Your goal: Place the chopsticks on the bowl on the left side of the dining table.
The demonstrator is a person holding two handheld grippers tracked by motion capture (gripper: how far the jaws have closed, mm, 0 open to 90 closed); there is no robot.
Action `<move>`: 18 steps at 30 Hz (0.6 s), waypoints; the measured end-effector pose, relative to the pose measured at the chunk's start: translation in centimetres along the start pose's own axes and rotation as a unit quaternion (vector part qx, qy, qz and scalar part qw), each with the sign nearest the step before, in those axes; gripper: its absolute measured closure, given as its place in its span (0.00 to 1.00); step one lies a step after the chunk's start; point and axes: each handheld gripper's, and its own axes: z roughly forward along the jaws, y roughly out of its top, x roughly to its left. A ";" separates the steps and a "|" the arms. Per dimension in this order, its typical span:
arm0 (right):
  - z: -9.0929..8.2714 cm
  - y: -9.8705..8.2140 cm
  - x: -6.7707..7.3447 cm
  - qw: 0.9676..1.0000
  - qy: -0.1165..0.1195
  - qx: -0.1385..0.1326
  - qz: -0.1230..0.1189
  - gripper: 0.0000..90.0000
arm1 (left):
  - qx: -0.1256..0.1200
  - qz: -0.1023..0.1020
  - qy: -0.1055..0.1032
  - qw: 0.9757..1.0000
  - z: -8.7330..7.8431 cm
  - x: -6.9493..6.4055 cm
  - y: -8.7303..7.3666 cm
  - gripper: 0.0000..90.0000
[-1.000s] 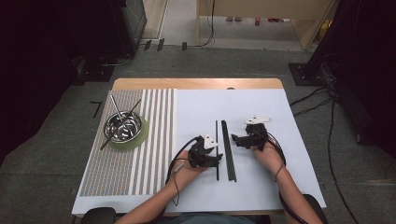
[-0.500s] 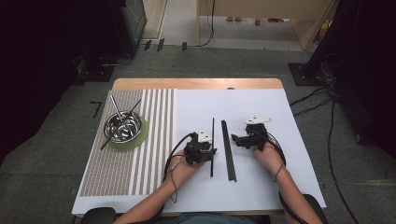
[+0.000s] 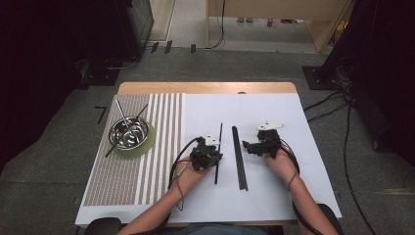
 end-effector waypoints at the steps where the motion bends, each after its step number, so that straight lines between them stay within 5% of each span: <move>1: 0.0 0.0 0.0 1.000 0.000 0.000 0.000 0.15 | 0.001 -0.002 0.002 1.000 0.0 0.0 0.0 0.88; 18: 0.0 0.0 0.0 1.000 0.000 0.000 0.000 0.15 | 0.016 -0.014 0.022 1.000 -0.7 1.8 0.0 0.91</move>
